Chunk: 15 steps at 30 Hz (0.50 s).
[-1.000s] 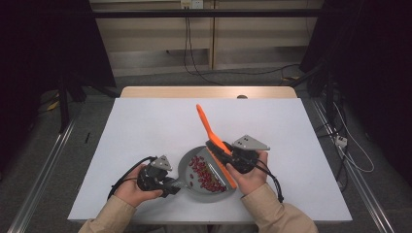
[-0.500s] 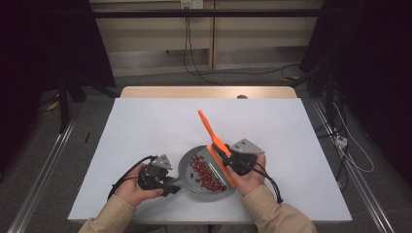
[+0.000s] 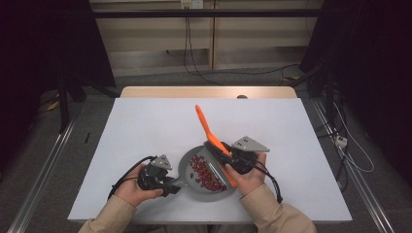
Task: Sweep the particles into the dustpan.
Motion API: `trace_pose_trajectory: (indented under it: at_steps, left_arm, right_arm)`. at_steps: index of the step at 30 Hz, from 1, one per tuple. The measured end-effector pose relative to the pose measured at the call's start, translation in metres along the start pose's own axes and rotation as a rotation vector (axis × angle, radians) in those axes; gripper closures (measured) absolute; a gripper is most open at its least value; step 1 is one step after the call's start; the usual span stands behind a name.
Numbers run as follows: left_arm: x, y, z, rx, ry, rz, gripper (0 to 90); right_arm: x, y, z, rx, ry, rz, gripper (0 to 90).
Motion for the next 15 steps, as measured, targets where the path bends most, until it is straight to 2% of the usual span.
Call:
trace_pose_trajectory:
  at_steps: [3, 4, 5, 6, 7, 9, 11, 13, 15]
  left_arm:
    - [0.000, 0.001, 0.000, 0.008, 0.000, 0.007, 62.3]
    - [0.000, 0.001, 0.001, 0.005, -0.001, 0.001, 62.3]
    - [-0.001, 0.001, 0.002, 0.012, 0.001, 0.007, 62.3]
    - [-0.001, 0.001, 0.003, 0.011, -0.001, 0.005, 62.3]
    - [-0.001, 0.001, 0.002, 0.007, 0.000, 0.008, 62.3]
    - [-0.001, 0.001, 0.000, 0.004, 0.001, 0.012, 62.3]
    - [-0.001, 0.001, 0.000, -0.017, 0.001, -0.010, 62.3]
    - [0.000, 0.002, -0.001, -0.001, 0.001, 0.012, 62.3]
    - [0.000, 0.002, -0.001, 0.000, 0.004, 0.010, 62.3]
  right_arm:
    - [0.020, -0.003, -0.001, -0.018, -0.056, 0.004, 71.5]
    - [0.024, -0.005, -0.002, -0.029, -0.084, 0.032, 71.5]
    - [0.028, -0.008, -0.004, -0.038, -0.094, 0.038, 71.5]
    - [0.030, -0.012, -0.004, -0.043, -0.083, 0.012, 71.5]
    - [0.031, -0.014, -0.005, -0.046, -0.086, 0.011, 71.5]
    - [0.028, -0.018, -0.006, -0.042, -0.094, 0.040, 71.4]
    - [0.019, -0.018, -0.007, -0.051, -0.070, 0.049, 71.3]
    - [0.009, -0.019, -0.009, -0.054, -0.045, 0.055, 71.1]
    - [0.001, -0.017, -0.009, -0.045, -0.023, 0.047, 71.1]
Point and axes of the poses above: each handheld gripper's, and its own axes: z roughly backward along the jaws, y roughly out of its top, x roughly to its right, the point moved 6 cm from there along -z, roughly forward along the jaws, and after that the axes turned 3 degrees about z, right-handed, at the moved point
